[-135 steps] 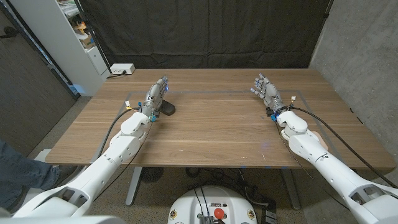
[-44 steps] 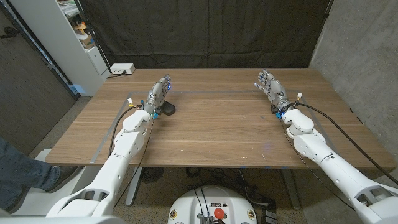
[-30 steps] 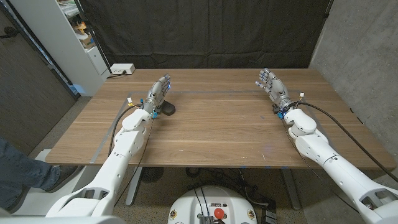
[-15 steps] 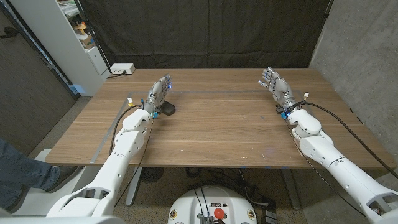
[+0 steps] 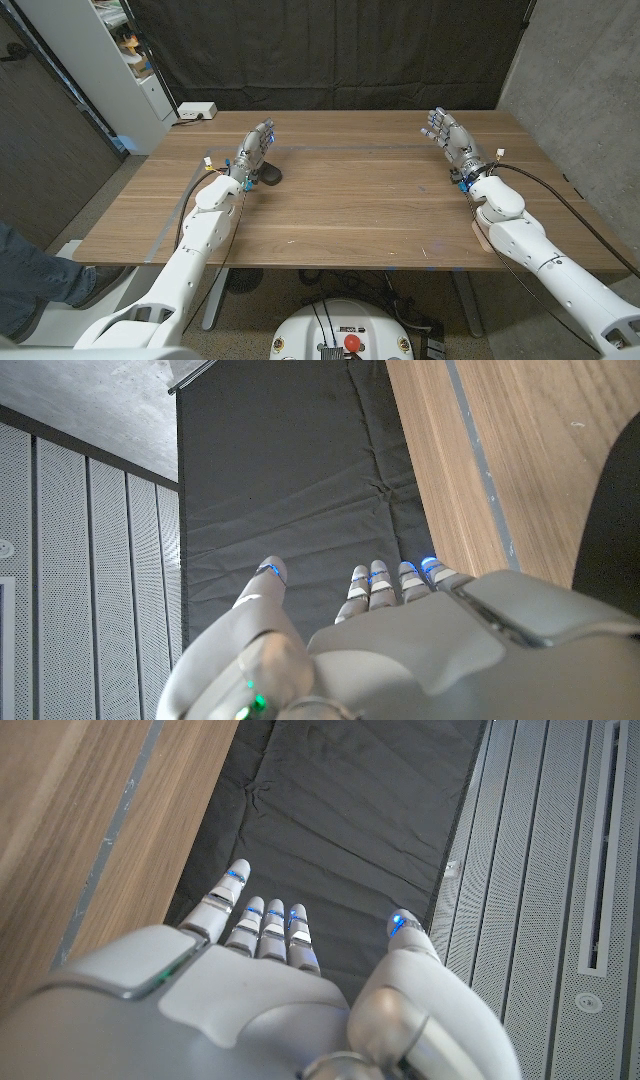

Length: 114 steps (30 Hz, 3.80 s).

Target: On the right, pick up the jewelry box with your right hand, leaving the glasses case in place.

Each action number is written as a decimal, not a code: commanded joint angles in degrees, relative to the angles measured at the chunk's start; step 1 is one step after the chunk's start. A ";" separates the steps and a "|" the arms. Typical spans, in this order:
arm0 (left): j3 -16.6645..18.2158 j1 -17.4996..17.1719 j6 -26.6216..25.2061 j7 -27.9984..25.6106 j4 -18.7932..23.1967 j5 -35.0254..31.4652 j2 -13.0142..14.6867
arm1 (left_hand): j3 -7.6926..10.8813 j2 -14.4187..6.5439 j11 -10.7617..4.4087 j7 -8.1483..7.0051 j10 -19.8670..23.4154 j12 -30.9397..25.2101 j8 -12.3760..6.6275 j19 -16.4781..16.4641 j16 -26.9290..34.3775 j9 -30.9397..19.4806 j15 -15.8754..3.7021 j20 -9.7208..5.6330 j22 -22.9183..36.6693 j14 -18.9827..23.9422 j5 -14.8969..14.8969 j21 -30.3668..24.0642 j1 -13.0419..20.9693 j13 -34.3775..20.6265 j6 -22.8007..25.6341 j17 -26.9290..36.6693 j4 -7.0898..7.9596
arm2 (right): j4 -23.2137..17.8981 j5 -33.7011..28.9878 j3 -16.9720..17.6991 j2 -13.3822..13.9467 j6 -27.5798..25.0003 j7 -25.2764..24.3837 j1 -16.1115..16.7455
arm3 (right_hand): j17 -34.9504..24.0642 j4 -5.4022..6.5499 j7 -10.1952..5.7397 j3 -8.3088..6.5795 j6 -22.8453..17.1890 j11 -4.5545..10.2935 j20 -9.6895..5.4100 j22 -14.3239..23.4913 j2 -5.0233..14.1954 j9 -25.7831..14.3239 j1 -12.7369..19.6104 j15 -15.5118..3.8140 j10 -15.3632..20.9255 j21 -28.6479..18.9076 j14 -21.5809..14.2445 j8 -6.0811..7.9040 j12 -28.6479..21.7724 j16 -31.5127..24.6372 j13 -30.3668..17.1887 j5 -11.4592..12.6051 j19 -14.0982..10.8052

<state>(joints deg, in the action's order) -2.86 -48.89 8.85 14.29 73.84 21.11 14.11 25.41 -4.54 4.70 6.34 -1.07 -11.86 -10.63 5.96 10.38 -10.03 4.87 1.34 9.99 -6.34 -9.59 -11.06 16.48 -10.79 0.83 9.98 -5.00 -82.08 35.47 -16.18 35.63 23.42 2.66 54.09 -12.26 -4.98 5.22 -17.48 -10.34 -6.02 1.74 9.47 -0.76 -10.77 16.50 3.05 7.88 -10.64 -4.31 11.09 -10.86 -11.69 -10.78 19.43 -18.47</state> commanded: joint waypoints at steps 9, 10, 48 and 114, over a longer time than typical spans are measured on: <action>-0.11 0.74 -0.21 0.44 -0.42 0.05 0.20 | 0.06 -0.74 -0.13 0.14 0.32 -0.34 -0.16 0.08 0.35 -0.13 0.00 -0.18 0.21 0.23 -0.31 -0.34 0.29 -0.20 0.67 0.27 -0.32 | -1.69 -0.45 1.83 1.79 0.61 -1.12 2.11 | -0.12 -0.33 -0.27 -0.10 -0.45 0.00 -0.15 0.27 0.05 -0.19 0.35 0.03 0.44 -0.29 -0.66 0.42 -0.53 -0.35 -0.28 -0.39 -0.31; -0.11 0.81 -0.22 0.57 -0.52 0.11 0.19 | 0.06 -0.75 -0.11 0.11 0.29 -0.32 -0.16 0.07 0.35 -0.13 -0.03 -0.04 0.21 0.22 -0.31 -0.34 0.29 -0.20 0.67 0.27 -0.33 | -1.75 -0.50 1.90 1.87 0.63 -1.17 2.19 | -0.12 -0.33 -0.27 -0.10 -0.46 -0.04 -0.14 0.27 0.05 -0.19 0.36 0.07 0.44 -0.29 -0.65 0.42 -0.53 -0.34 -0.28 -0.40 -0.33; -0.03 1.17 -0.55 1.04 -0.27 0.08 0.17 | -0.01 -0.88 0.12 0.28 0.48 -0.34 -0.10 -0.05 0.25 -0.14 0.14 0.38 0.25 0.07 -0.29 -0.36 0.21 -0.22 0.80 0.30 -0.54 | -5.29 -1.66 4.60 4.40 1.98 -2.87 6.61 | -0.16 -0.49 -0.43 -0.06 -0.74 -0.05 -0.13 0.26 0.20 -0.20 0.44 0.09 0.31 -0.12 -0.68 0.43 -0.46 -0.34 -0.29 -0.77 0.17; -1.27 -1.09 -2.40 0.03 4.22 0.17 0.92 | 0.26 -1.67 -0.08 0.22 0.59 -0.31 -0.06 0.07 0.26 -0.16 0.17 0.35 0.24 0.21 -0.40 -0.29 0.48 -0.30 1.00 0.29 -0.97 | -9.31 -3.07 12.32 8.63 5.88 -4.08 17.11 | -0.14 -1.45 -0.41 -0.42 -1.40 0.36 -1.44 0.16 0.51 -0.23 1.79 -0.84 1.33 -0.61 -2.32 0.56 -0.82 -0.79 -0.38 -1.10 -2.05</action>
<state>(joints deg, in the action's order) -3.70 -49.33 6.94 14.62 77.10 21.36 14.71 25.36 -5.60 4.40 6.44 -0.75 -11.86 -10.63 5.67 10.38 -10.02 4.87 1.65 9.99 -6.34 -9.59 -11.06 16.93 -10.79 1.55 9.98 -5.70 -90.49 32.94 -5.29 43.57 28.48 -1.01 69.17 -12.27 -6.00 4.81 -17.72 -11.38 -5.64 0.21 9.46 -0.14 -10.77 17.68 2.35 8.71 -11.08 -6.27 11.09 -11.31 -12.13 -11.08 18.59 -19.80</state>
